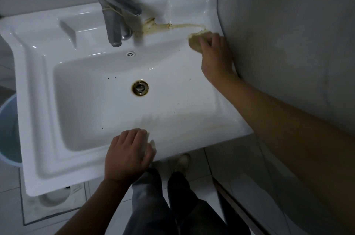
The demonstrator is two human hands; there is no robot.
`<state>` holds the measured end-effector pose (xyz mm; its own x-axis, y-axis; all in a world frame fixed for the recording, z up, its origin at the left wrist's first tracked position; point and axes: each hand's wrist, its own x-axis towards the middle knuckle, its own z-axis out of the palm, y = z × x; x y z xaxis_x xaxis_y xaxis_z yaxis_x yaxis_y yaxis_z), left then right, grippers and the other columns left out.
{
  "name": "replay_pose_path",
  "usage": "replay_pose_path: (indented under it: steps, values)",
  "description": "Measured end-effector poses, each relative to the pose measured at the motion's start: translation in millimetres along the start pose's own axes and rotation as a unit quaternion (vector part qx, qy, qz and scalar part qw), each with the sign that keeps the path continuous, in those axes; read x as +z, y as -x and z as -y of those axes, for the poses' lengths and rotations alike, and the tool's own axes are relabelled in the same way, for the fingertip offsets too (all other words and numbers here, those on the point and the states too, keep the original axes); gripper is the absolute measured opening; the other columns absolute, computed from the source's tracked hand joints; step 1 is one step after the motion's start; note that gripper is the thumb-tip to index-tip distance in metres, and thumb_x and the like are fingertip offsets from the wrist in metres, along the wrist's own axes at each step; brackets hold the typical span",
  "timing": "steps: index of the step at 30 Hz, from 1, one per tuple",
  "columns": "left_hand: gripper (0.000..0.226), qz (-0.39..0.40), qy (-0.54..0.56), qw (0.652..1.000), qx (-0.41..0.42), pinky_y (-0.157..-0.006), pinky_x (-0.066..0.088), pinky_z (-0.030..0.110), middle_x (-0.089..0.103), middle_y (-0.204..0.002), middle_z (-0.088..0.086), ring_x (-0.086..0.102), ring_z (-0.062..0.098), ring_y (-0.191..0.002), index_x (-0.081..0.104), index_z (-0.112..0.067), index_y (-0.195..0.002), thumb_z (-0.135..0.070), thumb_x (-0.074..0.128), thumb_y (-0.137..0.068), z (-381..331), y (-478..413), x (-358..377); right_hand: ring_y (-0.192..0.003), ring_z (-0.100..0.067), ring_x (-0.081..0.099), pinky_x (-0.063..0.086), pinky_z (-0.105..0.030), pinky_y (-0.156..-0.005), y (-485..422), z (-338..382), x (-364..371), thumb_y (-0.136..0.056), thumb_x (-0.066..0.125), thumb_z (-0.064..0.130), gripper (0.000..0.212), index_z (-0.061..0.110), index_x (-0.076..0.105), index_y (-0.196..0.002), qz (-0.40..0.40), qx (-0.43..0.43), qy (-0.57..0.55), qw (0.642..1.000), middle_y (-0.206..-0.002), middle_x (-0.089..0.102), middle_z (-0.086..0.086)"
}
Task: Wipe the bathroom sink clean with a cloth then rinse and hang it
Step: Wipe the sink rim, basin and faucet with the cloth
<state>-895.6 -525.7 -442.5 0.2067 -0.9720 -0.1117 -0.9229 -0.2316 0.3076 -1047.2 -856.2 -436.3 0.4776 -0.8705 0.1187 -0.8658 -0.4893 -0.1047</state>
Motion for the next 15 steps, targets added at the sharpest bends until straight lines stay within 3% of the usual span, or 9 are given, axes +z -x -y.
replay_pose_path:
  steps: [6,15]
  values:
    - [0.041,-0.007,-0.007,1.0,0.003,-0.077,0.041,0.033,0.069,-0.104,0.001,0.061,0.021,-0.092,0.067,-0.015,-0.109,-0.045,0.045,-0.094,0,-1,0,-0.119,-0.033,0.051,0.05,-0.038,-0.093,-55,24,16,-0.074,0.064,-0.004,0.062,0.015,0.054,-0.133,-0.04,0.02,-0.026,0.999,-0.133,0.052,-0.013]
    - [0.044,0.041,-0.062,0.996,0.046,-0.075,0.046,0.037,0.066,-0.107,0.006,0.058,0.023,-0.089,0.064,-0.014,-0.115,-0.044,0.038,-0.096,0,-5,-6,-0.117,-0.036,0.049,0.048,-0.043,-0.093,5,3,10,-0.079,0.062,-0.002,0.062,0.016,0.051,-0.137,0.014,-0.053,-0.024,0.998,-0.133,0.05,-0.014]
